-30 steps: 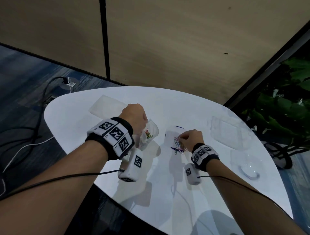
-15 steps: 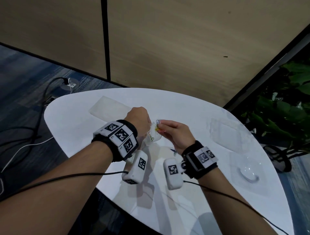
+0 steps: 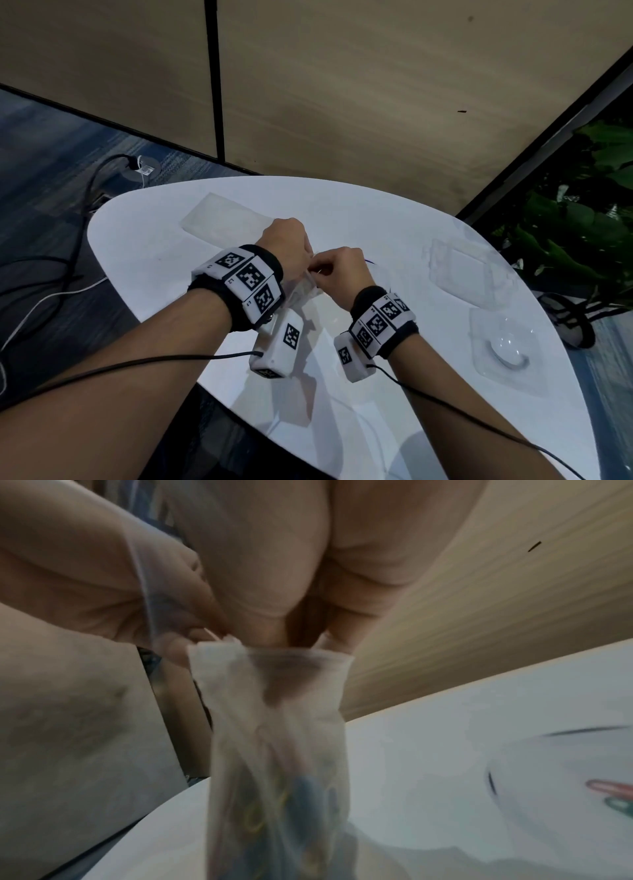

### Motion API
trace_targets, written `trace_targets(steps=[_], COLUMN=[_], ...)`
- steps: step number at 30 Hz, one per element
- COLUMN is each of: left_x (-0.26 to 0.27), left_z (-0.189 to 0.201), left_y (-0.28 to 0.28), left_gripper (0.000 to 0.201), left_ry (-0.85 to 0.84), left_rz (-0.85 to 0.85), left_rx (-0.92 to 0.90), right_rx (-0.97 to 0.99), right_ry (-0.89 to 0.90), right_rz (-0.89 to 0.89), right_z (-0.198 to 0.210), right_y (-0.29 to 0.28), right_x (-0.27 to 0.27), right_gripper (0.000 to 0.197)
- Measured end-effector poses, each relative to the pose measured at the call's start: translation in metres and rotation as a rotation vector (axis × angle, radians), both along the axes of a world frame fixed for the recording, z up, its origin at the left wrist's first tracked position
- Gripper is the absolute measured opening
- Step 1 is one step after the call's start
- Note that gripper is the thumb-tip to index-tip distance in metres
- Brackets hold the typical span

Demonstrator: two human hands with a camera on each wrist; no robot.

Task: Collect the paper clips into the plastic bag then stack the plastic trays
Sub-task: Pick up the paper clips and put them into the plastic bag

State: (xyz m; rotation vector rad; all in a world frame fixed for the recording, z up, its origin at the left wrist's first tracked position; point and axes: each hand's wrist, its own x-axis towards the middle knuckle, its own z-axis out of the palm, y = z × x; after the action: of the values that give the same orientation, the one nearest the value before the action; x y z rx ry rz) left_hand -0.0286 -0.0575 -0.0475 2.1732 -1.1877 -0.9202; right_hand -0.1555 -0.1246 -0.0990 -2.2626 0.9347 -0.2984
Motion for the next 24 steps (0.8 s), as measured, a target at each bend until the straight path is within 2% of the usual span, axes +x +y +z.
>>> trace_targets(steps=[4, 6, 8, 9, 10, 12, 14, 15, 19, 22, 24], left_x=[-0.003, -0.002, 0.000, 0.001, 0.002, 0.004, 0.004, 0.004, 0.005, 0.005, 0.005], left_z=[-0.001, -0.001, 0.000, 0.000, 0.001, 0.001, 0.001, 0.000, 0.000, 0.000, -0.001], left_y=[-0.001, -0.002, -0.002, -0.002, -0.001, -0.001, -0.001, -0.002, -0.002, -0.002, -0.002], left_gripper=[0.019, 0.017, 0.019, 0.021, 0.021, 0.021, 0.020, 0.020, 0.019, 0.020, 0.020], left_ry=[-0.012, -0.016, 0.004, 0.012, 0.017, 0.013, 0.000, -0.010, -0.022, -0.044, -0.044], left_rz=[-0.032, -0.009, 0.019, 0.027, 0.028, 0.019, 0.008, 0.004, -0.003, -0.021, -0.025], left_rx=[0.008, -0.002, -0.009, -0.007, -0.001, 0.015, 0.028, 0.035, 0.039, 0.035, 0.035], right_rx=[0.003, 0.130, 0.270, 0.239, 0.147, 0.010, 0.092, 0.135, 0.022, -0.046, -0.079], right_ry=[0.097, -0.063, -0.291, -0.325, -0.261, 0.104, 0.444, 0.521, 0.523, 0.598, 0.593], right_rz=[0.113, 0.064, -0.092, -0.200, -0.306, -0.448, -0.486, -0.486, -0.395, -0.251, -0.217], right_z=[0.009, 0.012, 0.008, 0.002, -0.009, -0.030, -0.057, -0.068, -0.089, -0.094, -0.095], right_y=[-0.009, -0.011, -0.019, -0.028, -0.040, -0.062, -0.073, -0.073, -0.061, -0.050, -0.042], right_x=[-0.006, -0.012, -0.026, -0.037, -0.051, -0.082, -0.106, -0.113, -0.105, -0.081, -0.068], right_gripper=[0.031, 0.029, 0.028, 0.029, 0.029, 0.027, 0.037, 0.039, 0.035, 0.046, 0.051])
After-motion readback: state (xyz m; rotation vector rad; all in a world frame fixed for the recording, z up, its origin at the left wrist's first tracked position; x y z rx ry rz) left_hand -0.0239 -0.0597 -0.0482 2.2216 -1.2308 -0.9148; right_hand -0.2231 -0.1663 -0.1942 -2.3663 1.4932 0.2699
